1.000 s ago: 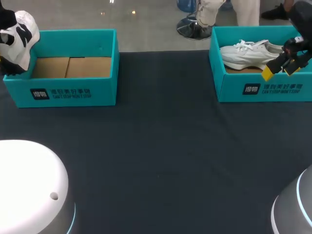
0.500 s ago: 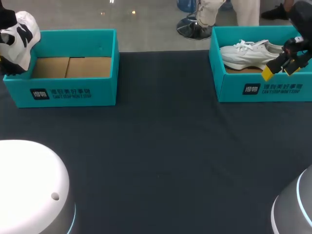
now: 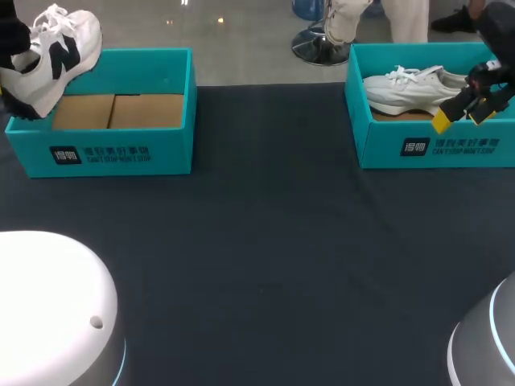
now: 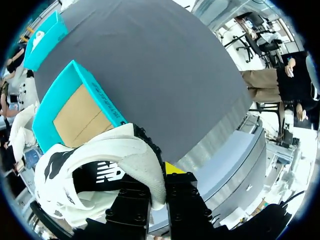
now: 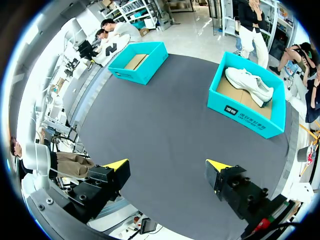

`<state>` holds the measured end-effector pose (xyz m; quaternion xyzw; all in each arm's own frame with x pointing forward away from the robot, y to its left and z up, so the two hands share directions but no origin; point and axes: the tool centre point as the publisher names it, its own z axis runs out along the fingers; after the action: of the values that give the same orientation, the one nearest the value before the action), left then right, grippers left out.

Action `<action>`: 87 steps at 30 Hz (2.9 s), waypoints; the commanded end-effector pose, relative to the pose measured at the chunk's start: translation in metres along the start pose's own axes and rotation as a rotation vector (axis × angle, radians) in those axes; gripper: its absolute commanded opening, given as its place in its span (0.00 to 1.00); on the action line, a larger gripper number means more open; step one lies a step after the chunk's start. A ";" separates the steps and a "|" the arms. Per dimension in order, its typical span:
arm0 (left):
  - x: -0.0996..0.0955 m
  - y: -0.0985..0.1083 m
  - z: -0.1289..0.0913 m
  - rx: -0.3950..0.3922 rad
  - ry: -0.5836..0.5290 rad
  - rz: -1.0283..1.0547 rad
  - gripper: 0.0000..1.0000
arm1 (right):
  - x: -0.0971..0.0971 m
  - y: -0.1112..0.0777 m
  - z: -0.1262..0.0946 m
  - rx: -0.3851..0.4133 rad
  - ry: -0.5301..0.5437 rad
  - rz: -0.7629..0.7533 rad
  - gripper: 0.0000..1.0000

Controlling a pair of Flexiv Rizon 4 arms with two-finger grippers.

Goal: Take the shoe out of the shoebox, open the shoe tongue, remove and reinsert the insole, then place the shoe into the shoebox

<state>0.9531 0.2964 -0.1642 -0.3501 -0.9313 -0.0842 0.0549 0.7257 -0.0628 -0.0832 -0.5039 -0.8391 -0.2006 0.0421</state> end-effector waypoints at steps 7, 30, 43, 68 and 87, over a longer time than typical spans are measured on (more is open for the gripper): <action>0.021 0.011 0.012 -0.196 -0.121 0.711 0.00 | -0.001 0.003 0.000 0.006 0.001 0.001 1.00; 0.024 0.013 0.014 -0.236 -0.113 0.941 0.00 | -0.001 0.003 0.000 0.006 0.001 0.001 1.00; 0.003 0.027 0.005 -0.329 -0.130 1.115 0.00 | -0.001 0.003 0.000 0.006 0.001 0.001 1.00; -0.054 0.067 0.013 -0.351 -0.022 1.115 0.00 | -0.001 0.003 0.000 0.006 0.001 0.001 1.00; -0.081 0.071 0.028 -0.353 -0.020 1.109 0.00 | -0.001 0.003 0.000 0.006 0.001 0.001 1.00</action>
<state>1.0545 0.3028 -0.1959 -0.7903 -0.5803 -0.1953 0.0215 0.7257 -0.0628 -0.0832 -0.5038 -0.8391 -0.2006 0.0421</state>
